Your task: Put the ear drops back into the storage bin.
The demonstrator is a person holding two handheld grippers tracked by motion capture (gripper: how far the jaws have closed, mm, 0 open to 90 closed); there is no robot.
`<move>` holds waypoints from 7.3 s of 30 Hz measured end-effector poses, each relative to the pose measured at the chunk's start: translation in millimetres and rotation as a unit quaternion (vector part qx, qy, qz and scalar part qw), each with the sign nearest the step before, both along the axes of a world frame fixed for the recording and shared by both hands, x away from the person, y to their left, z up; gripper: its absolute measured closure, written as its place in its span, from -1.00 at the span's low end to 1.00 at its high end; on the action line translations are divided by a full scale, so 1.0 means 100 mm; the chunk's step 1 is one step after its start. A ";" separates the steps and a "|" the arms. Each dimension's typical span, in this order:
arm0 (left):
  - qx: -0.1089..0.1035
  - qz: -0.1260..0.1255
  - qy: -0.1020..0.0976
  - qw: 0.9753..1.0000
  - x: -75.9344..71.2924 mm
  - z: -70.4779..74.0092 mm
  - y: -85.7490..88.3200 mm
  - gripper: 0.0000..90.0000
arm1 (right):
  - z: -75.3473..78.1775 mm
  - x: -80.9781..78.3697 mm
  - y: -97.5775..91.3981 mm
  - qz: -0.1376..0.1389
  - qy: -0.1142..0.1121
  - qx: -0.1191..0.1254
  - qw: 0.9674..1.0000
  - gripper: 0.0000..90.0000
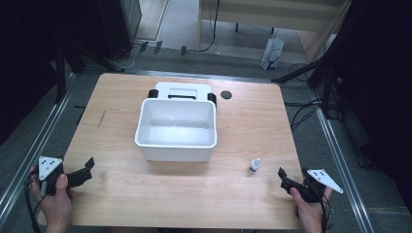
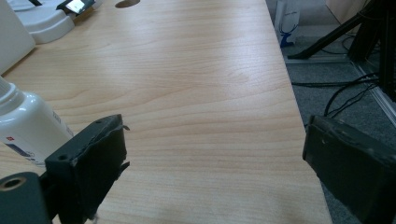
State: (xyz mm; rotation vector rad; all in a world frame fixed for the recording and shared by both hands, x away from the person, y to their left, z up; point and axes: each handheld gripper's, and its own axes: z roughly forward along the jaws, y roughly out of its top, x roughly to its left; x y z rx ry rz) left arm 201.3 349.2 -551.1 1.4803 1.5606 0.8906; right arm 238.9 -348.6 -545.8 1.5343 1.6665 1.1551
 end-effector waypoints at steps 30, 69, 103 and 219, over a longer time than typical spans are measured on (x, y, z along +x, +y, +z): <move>-0.015 0.013 0.001 1.000 0.04 0.00 0.03 -1.00 | 0.19 0.03 0.21 0.035 0.045 -0.084 0.995 -0.65; -0.001 0.024 0.012 1.000 0.07 0.00 0.01 -1.00 | 1.13 0.62 0.95 0.259 0.308 -0.256 0.879 -0.19; -0.007 0.023 0.018 1.000 0.09 0.00 0.02 -1.00 | 0.97 0.98 1.32 0.281 0.381 -0.262 0.841 0.61; -0.001 0.021 0.030 0.999 0.12 0.00 0.00 -1.00 | 1.43 1.68 3.05 0.475 0.245 -0.442 0.721 0.61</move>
